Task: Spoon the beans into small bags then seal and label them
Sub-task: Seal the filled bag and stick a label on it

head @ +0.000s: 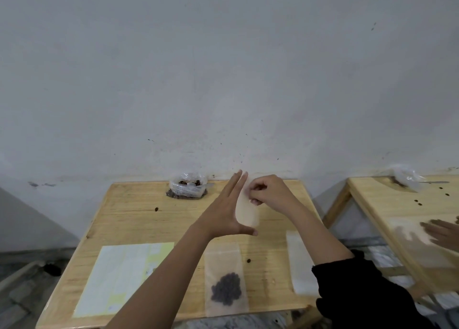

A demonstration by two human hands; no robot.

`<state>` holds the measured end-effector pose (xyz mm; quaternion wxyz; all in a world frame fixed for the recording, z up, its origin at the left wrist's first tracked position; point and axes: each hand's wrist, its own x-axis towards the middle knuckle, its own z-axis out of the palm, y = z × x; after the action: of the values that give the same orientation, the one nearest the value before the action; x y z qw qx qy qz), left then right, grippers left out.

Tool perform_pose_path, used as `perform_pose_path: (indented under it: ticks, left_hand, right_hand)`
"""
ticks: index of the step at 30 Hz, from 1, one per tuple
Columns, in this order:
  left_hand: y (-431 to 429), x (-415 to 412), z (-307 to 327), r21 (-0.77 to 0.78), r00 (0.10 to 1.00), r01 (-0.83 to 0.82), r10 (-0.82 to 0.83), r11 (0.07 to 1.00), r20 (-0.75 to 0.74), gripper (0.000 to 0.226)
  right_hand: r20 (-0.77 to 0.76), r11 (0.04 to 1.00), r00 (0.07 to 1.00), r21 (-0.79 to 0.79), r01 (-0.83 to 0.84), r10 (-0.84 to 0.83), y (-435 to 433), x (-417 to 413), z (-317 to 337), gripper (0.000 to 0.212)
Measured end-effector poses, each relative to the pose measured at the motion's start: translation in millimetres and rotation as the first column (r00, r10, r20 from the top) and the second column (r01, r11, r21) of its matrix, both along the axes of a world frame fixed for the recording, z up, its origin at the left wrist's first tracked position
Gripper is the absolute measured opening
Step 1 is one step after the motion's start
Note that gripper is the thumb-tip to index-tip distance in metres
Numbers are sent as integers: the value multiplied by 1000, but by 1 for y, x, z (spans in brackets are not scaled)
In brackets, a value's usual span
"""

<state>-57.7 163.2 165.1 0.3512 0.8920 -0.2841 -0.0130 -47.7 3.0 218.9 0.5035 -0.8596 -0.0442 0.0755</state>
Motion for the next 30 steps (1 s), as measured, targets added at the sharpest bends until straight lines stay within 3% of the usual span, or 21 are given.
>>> perform_pose_path:
  ticks: [3,7,9,12,15,18,20,22,30]
  left_hand:
    - [-1,-1,-4,-20,996,-52,53,998,78,128]
    - [-2,-5,-9,-118,979,-95,114,989,167,105]
    - [-3,-6,-10,-146,974,-116,141,982,179,100]
    - [-6,-6,-10,-185,966,-190,217,964,141,104]
    - [-7,-5,-11,-233,946,-244,284,941,154,101]
    - [-7,-7,-10,-226,933,-226,277,948,229,93]
    - [-5,-9,-9,-205,934,-199,249,958,255,91]
    - [-2,-9,-9,-189,940,-194,238,963,246,91]
    - [25,9,-19,-134,955,-190,215,973,206,98]
  right_hand:
    - [70,995,997,-95,-36,43,1,-2,1,18]
    - [230,940,973,-335,69,10,-3,0,-6,11]
    - [293,944,956,-307,122,-28,-3,-3,-8,9]
    - [338,980,934,-118,162,-113,-1,-10,-10,14]
    - [276,993,958,-58,99,-79,1,-12,-10,20]
    - [111,984,994,-175,12,7,6,-11,-9,15]
    - [39,976,999,-218,-16,25,9,-10,-9,28]
    - [16,975,999,-220,-36,40,13,-9,-8,40]
    - [-40,979,994,-169,-111,106,27,3,-12,40]
